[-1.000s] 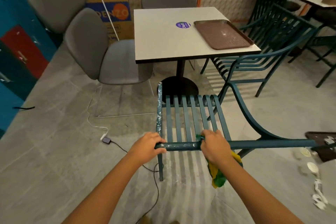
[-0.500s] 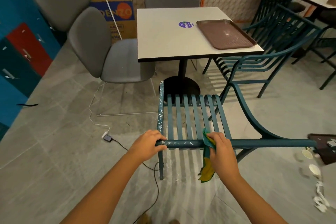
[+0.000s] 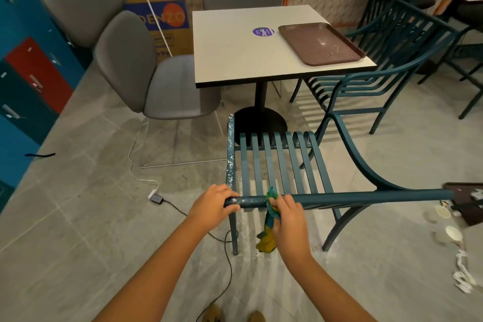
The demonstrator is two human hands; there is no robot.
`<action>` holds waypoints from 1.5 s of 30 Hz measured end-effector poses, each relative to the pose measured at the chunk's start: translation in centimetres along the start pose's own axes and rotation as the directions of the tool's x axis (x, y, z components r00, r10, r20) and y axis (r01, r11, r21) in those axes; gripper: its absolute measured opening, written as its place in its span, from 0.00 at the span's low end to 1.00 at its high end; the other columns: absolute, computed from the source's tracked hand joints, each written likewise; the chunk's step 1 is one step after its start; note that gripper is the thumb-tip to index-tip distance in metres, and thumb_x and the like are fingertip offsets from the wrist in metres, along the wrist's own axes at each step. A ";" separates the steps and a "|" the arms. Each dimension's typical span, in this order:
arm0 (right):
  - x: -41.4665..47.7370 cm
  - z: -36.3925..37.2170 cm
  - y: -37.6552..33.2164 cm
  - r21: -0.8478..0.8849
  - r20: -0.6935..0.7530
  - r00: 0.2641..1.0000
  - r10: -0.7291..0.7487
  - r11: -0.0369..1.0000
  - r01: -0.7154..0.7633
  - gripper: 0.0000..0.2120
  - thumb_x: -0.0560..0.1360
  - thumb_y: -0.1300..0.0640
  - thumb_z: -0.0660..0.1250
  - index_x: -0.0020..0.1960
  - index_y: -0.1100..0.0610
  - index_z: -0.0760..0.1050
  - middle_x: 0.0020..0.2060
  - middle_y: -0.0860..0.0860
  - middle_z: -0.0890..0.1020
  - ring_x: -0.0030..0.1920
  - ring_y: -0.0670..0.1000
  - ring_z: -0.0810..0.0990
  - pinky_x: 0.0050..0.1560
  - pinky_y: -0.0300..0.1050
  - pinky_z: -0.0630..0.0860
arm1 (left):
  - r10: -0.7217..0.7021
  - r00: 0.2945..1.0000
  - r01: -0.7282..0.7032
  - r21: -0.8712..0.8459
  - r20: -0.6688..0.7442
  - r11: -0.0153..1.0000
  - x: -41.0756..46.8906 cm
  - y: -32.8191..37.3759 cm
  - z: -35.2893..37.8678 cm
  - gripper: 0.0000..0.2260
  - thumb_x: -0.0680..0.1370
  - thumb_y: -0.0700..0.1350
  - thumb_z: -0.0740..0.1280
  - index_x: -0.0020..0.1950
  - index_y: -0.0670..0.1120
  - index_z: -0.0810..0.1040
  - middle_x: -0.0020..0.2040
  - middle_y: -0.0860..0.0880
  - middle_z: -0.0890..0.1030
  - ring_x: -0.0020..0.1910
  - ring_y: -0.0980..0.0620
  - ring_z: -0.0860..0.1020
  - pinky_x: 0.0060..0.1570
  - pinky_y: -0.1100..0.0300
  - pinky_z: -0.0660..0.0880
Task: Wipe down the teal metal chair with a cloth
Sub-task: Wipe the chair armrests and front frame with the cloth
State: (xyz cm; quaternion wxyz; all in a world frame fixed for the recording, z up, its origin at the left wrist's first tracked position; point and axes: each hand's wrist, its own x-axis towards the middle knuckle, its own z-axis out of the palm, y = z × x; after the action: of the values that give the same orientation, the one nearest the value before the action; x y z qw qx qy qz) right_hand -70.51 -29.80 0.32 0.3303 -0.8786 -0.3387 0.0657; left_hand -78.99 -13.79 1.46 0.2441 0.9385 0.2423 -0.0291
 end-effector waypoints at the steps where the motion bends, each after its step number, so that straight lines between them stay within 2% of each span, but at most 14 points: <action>1: -0.1 0.1 -0.1 0.016 0.021 1.000 -0.014 1.000 0.013 0.16 0.69 0.73 0.67 0.55 0.63 0.76 0.48 0.57 0.78 0.47 0.57 0.74 0.50 0.52 0.76 | 0.003 1.000 -0.003 -0.001 -0.003 1.000 0.0 0.0 0.0 0.15 0.77 0.51 0.63 0.63 0.51 0.73 0.56 0.53 0.75 0.58 0.54 0.69 0.59 0.60 0.67; 4: -0.3 -0.6 0.4 0.085 0.034 0.999 -0.027 0.996 0.024 0.16 0.70 0.73 0.65 0.55 0.62 0.76 0.50 0.54 0.76 0.50 0.53 0.74 0.54 0.45 0.74 | 0.009 1.000 -0.009 -0.009 -0.010 1.000 -0.1 0.0 0.1 0.15 0.77 0.51 0.63 0.63 0.51 0.73 0.56 0.53 0.75 0.57 0.54 0.69 0.58 0.61 0.67; 7: -0.5 -2.2 1.8 0.148 -0.048 0.998 0.042 0.988 -0.035 0.17 0.70 0.75 0.64 0.56 0.62 0.75 0.52 0.52 0.73 0.51 0.50 0.73 0.58 0.42 0.73 | 0.007 1.000 -0.007 -0.017 -0.021 1.000 -0.1 0.0 0.1 0.14 0.77 0.51 0.63 0.62 0.51 0.73 0.56 0.53 0.75 0.57 0.54 0.69 0.58 0.61 0.67; 13: 0.1 -2.2 2.6 0.106 -0.091 0.984 0.154 0.984 -0.144 0.16 0.69 0.77 0.64 0.52 0.63 0.76 0.49 0.55 0.75 0.48 0.54 0.73 0.52 0.49 0.76 | -0.014 1.000 0.013 -0.027 -0.024 1.000 -0.3 -0.1 0.3 0.15 0.77 0.51 0.62 0.63 0.51 0.73 0.56 0.53 0.75 0.57 0.54 0.69 0.59 0.61 0.67; 20: -0.5 0.4 0.2 0.104 -0.076 0.993 0.087 0.991 -0.079 0.16 0.67 0.76 0.66 0.52 0.62 0.77 0.46 0.55 0.76 0.46 0.53 0.72 0.49 0.47 0.75 | -0.020 0.999 0.018 -0.040 -0.036 0.999 -0.3 -0.1 0.4 0.15 0.77 0.50 0.63 0.63 0.50 0.73 0.56 0.52 0.75 0.57 0.54 0.69 0.57 0.62 0.65; 24: -0.5 1.3 -0.8 0.062 -0.016 1.000 -0.025 0.998 0.026 0.16 0.67 0.75 0.68 0.52 0.62 0.78 0.46 0.55 0.78 0.46 0.55 0.75 0.48 0.49 0.77 | -0.019 1.000 0.018 -0.038 -0.019 0.999 -0.1 -0.1 0.4 0.16 0.77 0.51 0.63 0.64 0.50 0.73 0.56 0.52 0.75 0.58 0.53 0.69 0.57 0.61 0.65; 28: -0.3 -0.1 -0.6 0.076 -0.013 1.000 -0.019 0.997 0.020 0.16 0.72 0.72 0.64 0.57 0.60 0.77 0.54 0.53 0.79 0.54 0.54 0.75 0.56 0.39 0.69 | -0.013 1.000 0.012 -0.036 -0.010 0.999 -0.1 -0.1 0.3 0.16 0.77 0.51 0.62 0.64 0.51 0.72 0.56 0.52 0.75 0.57 0.54 0.69 0.56 0.62 0.65; 31: 0.5 -2.5 0.2 0.073 -0.044 0.999 0.029 0.997 -0.026 0.15 0.75 0.67 0.62 0.60 0.59 0.75 0.57 0.51 0.78 0.58 0.51 0.73 0.58 0.35 0.65 | -0.010 1.000 0.009 -0.047 -0.013 0.999 -0.2 -0.2 0.3 0.16 0.77 0.51 0.62 0.64 0.50 0.73 0.56 0.52 0.75 0.57 0.54 0.69 0.56 0.62 0.65; 34: 1.9 -4.0 1.4 -0.023 -0.074 0.993 0.091 0.995 -0.093 0.15 0.76 0.66 0.61 0.62 0.60 0.73 0.57 0.53 0.77 0.58 0.53 0.72 0.58 0.41 0.69 | -0.017 1.000 0.016 -0.059 -0.013 0.998 -0.2 -0.3 0.3 0.16 0.77 0.52 0.62 0.64 0.50 0.73 0.56 0.52 0.75 0.58 0.54 0.69 0.57 0.61 0.66; 37: 1.6 -3.8 2.3 -0.092 -0.059 0.987 0.147 0.984 -0.152 0.14 0.74 0.69 0.62 0.59 0.62 0.73 0.54 0.56 0.76 0.53 0.56 0.72 0.53 0.48 0.72 | -0.024 1.000 0.022 -0.074 -0.019 0.997 -0.3 -0.3 0.4 0.16 0.77 0.51 0.62 0.64 0.51 0.73 0.57 0.53 0.75 0.58 0.54 0.68 0.58 0.60 0.66; 39: 1.0 -3.2 2.2 -0.068 -0.058 0.979 0.195 0.978 -0.199 0.13 0.73 0.70 0.63 0.57 0.64 0.73 0.52 0.57 0.75 0.51 0.57 0.73 0.50 0.48 0.72 | -0.020 0.999 0.018 -0.079 -0.026 0.997 -0.3 -0.3 0.4 0.15 0.77 0.51 0.63 0.64 0.50 0.73 0.57 0.53 0.75 0.58 0.54 0.68 0.58 0.61 0.66; 42: 0.5 -2.3 1.2 -0.007 -0.090 0.964 0.249 0.968 -0.251 0.13 0.72 0.72 0.64 0.56 0.65 0.74 0.50 0.58 0.75 0.48 0.56 0.73 0.50 0.51 0.74 | -0.015 0.999 0.012 -0.082 -0.034 0.997 -0.3 -0.3 0.5 0.15 0.77 0.51 0.63 0.63 0.50 0.73 0.57 0.53 0.75 0.59 0.54 0.68 0.58 0.61 0.66; 45: 0.3 -1.0 -0.3 -0.025 -0.032 0.982 0.188 0.982 -0.189 0.13 0.72 0.71 0.65 0.55 0.64 0.74 0.50 0.57 0.75 0.48 0.55 0.71 0.49 0.50 0.75 | -0.010 0.999 0.007 -0.083 -0.031 0.997 -0.2 -0.4 0.5 0.16 0.77 0.51 0.63 0.63 0.50 0.73 0.57 0.52 0.75 0.58 0.53 0.68 0.58 0.60 0.66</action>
State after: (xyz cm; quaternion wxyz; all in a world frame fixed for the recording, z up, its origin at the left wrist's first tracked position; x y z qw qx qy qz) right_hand -70.11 -30.00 1.33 0.3155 -0.9121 -0.2497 0.0789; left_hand -79.35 -13.80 0.90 0.2787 0.9270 0.2511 -0.0052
